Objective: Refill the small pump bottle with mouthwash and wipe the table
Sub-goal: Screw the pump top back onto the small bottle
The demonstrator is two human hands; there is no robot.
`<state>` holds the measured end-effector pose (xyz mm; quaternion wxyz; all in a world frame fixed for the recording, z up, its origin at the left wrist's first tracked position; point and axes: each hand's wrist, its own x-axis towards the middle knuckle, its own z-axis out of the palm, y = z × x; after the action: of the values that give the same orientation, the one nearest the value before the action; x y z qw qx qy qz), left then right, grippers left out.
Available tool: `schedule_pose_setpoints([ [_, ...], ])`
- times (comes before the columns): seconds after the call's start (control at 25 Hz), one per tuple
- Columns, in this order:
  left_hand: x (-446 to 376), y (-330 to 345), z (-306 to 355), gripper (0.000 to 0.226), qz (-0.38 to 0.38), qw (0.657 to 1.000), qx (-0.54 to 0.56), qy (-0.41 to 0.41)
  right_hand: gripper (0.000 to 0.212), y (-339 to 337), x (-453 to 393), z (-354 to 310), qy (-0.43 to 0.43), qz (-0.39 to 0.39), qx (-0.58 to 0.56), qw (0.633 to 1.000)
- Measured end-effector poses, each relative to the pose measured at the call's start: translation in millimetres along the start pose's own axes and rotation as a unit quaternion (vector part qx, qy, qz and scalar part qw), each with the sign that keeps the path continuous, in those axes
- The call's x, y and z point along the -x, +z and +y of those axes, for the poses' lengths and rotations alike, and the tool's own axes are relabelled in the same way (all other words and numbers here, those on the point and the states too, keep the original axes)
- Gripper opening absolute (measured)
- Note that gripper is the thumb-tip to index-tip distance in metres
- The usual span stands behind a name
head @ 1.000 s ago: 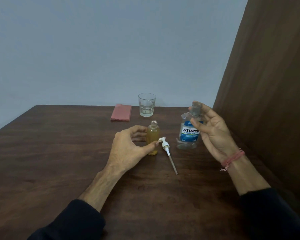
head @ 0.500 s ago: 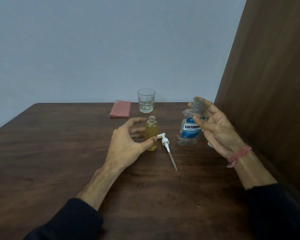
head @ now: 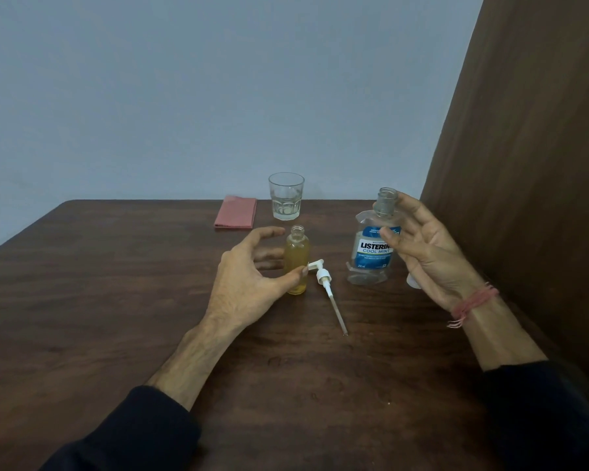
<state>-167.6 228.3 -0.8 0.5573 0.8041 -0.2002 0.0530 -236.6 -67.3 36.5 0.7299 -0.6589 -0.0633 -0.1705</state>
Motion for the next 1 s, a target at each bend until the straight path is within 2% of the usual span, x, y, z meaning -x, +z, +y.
schedule_pose_setpoints([
  [0.16,1,0,0,0.07,-0.003,1.0,0.007,0.007,0.063,-11,3,-19,-0.031,0.093,-0.04,0.994],
  [0.24,0,0,-1,0.062,-0.007,1.0,-0.003,0.011,0.052,-9,8,-25,-0.066,0.134,-0.007,0.989],
  [0.32,-1,-1,-3,0.057,-0.009,1.0,-0.004,0.011,0.042,5,15,-25,-0.109,0.17,0.073,0.977],
  [0.4,-1,-1,-4,0.056,-0.011,1.0,0.003,0.01,0.028,26,23,-23,-0.174,0.221,0.2,0.938],
  [0.48,-2,0,-6,0.054,-0.01,1.0,0.001,0.013,0.017,48,33,-19,-0.255,0.235,0.328,0.879],
  [0.52,-2,1,-6,0.054,-0.008,1.0,-0.003,0.014,0.018,61,37,-19,-0.279,0.214,0.373,0.859],
  [0.6,-1,1,-7,0.052,-0.006,1.0,0.002,0.022,0.019,86,45,-16,-0.263,0.147,0.473,0.828],
  [0.72,0,0,-9,0.048,-0.002,0.999,0.007,0.043,0.014,110,49,-2,-0.182,0.028,0.64,0.746],
  [0.8,-1,0,-9,0.048,0.01,0.999,0.004,0.047,0.016,119,48,6,-0.123,-0.032,0.681,0.721],
  [0.88,-3,0,-9,0.048,0.024,0.999,0.005,0.046,0.024,124,45,10,-0.081,-0.056,0.707,0.7],
  [1.0,-3,1,-10,0.046,0.033,0.999,0.005,0.042,0.03,127,37,13,-0.038,-0.048,0.736,0.674],
])
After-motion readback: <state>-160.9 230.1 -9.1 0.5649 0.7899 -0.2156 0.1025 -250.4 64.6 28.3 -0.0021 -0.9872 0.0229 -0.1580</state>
